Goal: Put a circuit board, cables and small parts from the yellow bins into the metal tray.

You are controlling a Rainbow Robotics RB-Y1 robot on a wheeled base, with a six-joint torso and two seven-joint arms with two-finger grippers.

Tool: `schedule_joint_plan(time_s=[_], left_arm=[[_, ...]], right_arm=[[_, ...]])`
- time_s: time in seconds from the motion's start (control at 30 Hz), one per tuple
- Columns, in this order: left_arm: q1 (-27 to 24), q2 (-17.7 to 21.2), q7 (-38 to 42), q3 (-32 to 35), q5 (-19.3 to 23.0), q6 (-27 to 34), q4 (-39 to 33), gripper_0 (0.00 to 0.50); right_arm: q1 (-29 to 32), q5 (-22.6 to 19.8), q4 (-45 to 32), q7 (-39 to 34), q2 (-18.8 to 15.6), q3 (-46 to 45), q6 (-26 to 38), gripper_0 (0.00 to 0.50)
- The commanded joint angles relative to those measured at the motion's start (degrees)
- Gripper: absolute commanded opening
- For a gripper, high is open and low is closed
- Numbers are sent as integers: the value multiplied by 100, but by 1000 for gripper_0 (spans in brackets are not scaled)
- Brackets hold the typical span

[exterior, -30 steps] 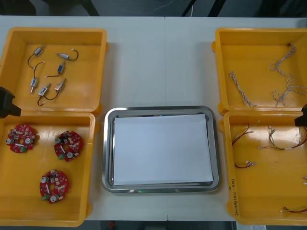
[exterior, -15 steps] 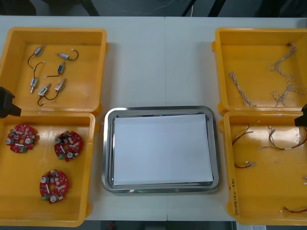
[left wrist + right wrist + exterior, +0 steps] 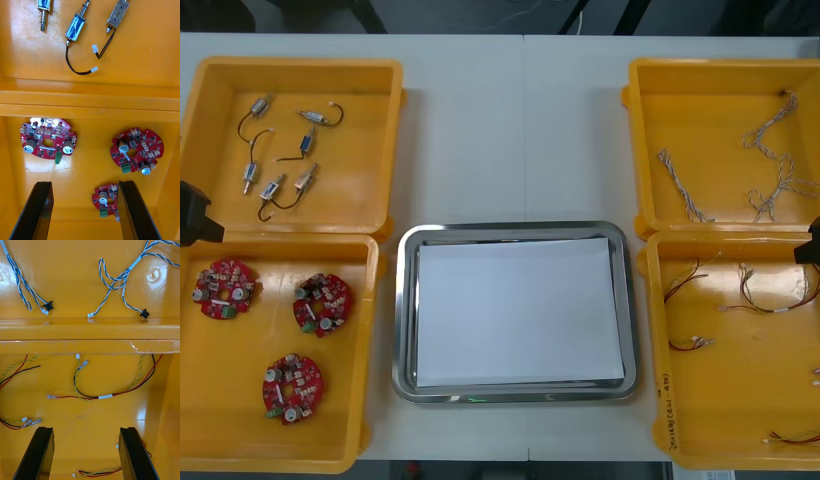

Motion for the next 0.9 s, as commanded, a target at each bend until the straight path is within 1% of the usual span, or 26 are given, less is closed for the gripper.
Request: schedule_joint_plan(time_s=[0.03, 0.7, 0.73, 0.9], left_arm=[[-158, 284, -191, 128, 46, 27, -14, 500], [-158, 284, -191, 128, 46, 27, -14, 500], [-8, 144, -191, -13, 37, 27, 100, 500], [-17, 161, -191, -39, 19, 27, 109, 500]], right_arm=[[-87, -27, -140, -156, -27, -97, 15, 500], [-87, -27, -140, -156, -27, -97, 15, 500], [-87, -27, -140, -156, -27, -97, 15, 500], [-87, -27, -140, -156, -27, -97, 15, 500]])
